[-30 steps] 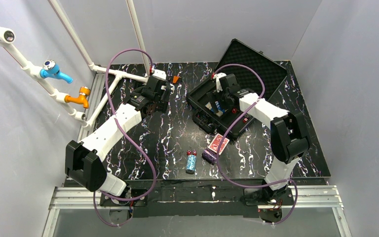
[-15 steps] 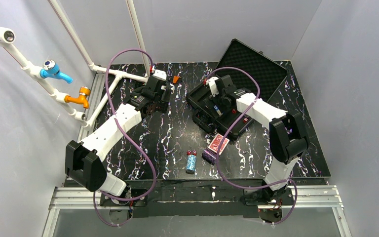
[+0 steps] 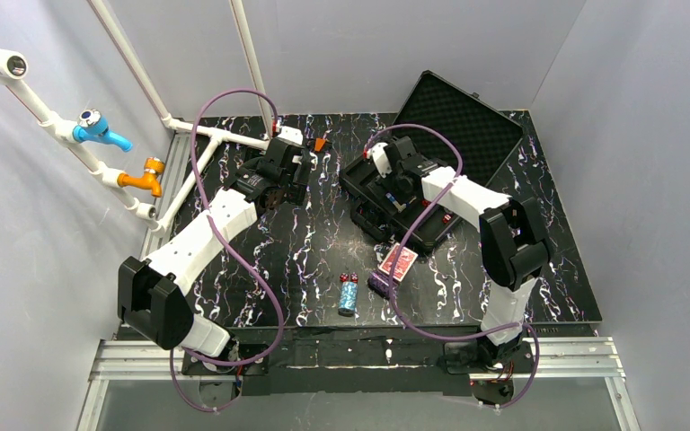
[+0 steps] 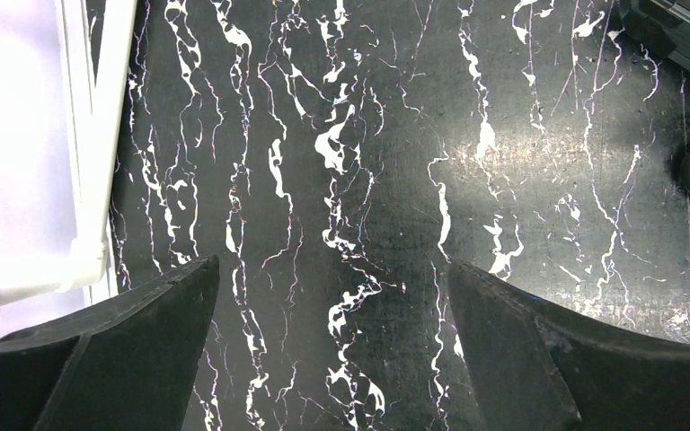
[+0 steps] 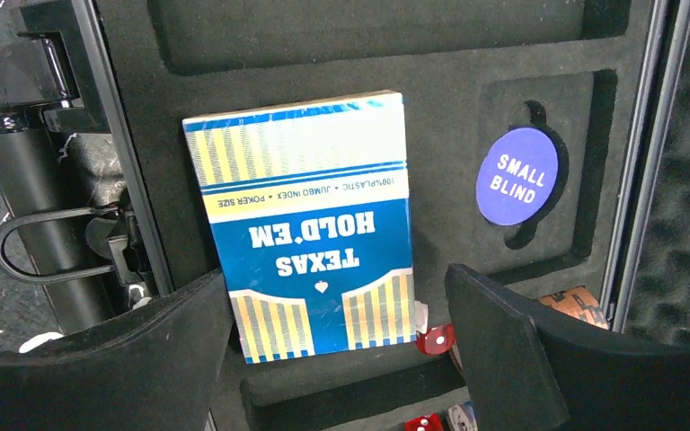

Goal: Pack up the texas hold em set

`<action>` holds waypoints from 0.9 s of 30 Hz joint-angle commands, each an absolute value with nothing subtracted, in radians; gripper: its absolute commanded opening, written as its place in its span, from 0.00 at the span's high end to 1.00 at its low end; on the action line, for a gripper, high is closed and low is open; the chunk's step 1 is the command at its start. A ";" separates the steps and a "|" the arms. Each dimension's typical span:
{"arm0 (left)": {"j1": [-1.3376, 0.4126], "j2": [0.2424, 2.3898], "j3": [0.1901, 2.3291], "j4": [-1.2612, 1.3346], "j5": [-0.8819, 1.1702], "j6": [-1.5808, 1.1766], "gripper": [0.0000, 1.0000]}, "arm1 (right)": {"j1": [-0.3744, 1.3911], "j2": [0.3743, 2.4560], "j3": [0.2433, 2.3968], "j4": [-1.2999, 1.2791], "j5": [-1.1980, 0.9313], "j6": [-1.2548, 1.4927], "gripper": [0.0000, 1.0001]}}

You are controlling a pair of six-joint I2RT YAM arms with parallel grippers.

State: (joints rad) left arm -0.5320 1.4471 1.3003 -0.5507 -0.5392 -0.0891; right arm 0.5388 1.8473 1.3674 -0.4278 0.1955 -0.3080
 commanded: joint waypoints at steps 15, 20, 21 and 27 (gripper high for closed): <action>-0.528 1.425 1.311 -0.569 -0.537 -0.088 0.02 | 0.534 1.801 1.437 -0.437 0.103 -0.325 0.66; -0.528 1.426 1.313 -0.569 -0.534 -0.087 0.02 | 0.516 1.804 1.443 -0.442 0.050 -0.303 0.67; -0.528 1.427 1.313 -0.569 -0.532 -0.088 0.02 | 0.514 1.808 1.446 -0.448 0.037 -0.298 0.67; -0.528 1.427 1.315 -0.571 -0.531 -0.090 0.02 | 0.511 1.832 1.434 -0.467 -0.013 -0.286 0.69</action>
